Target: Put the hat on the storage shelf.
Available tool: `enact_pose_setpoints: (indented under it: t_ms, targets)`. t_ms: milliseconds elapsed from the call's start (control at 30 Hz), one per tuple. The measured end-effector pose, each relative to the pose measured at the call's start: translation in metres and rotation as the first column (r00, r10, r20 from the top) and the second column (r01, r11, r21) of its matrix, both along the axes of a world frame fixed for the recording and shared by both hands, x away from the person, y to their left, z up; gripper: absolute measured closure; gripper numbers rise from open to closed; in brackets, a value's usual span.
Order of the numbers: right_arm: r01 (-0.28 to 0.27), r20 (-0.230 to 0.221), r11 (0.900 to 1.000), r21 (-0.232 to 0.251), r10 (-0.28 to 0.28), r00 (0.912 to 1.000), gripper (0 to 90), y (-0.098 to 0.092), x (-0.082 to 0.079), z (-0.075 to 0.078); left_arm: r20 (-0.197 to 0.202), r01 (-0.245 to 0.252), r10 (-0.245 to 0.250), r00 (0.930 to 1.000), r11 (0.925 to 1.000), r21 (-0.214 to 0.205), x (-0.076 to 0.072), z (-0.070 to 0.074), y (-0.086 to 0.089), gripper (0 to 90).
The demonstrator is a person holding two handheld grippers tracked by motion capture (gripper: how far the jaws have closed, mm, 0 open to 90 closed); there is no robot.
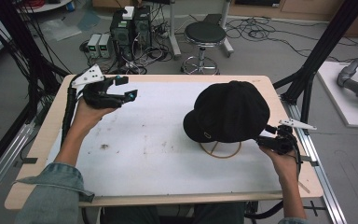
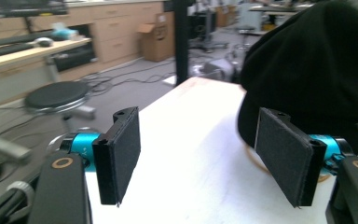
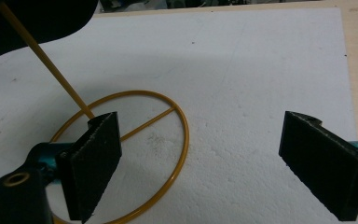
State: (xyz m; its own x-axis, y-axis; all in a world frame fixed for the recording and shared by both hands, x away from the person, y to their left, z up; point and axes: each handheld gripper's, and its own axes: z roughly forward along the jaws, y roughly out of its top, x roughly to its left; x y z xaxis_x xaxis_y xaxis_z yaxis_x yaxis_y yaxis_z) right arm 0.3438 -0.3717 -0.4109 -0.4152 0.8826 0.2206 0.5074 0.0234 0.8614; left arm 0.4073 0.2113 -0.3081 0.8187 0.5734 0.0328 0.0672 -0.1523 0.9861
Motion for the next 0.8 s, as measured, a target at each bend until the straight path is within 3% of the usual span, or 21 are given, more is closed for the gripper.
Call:
enact_pose_setpoints:
  t_ms: [333,600,800]
  targets:
    - [-0.003,0.001,1.0,0.001,0.003,1.0,12.8,0.002,-0.001,0.0,0.004,-0.087,0.087,0.9962,0.9961,-0.012,-0.025,-0.023,0.035,30.5]
    - [-0.006,-0.003,1.0,-0.004,0.006,1.0,12.8,0.004,0.001,0.0,0.002,-0.141,0.141,0.99,0.9898,-0.022,-0.041,-0.045,0.052,30.5]
    - [-0.008,-0.003,0.9999,-0.008,0.008,1.0,12.8,0.003,0.001,0.0,-0.011,-0.198,0.198,0.9802,0.9798,-0.027,-0.05,-0.065,0.064,30.3]
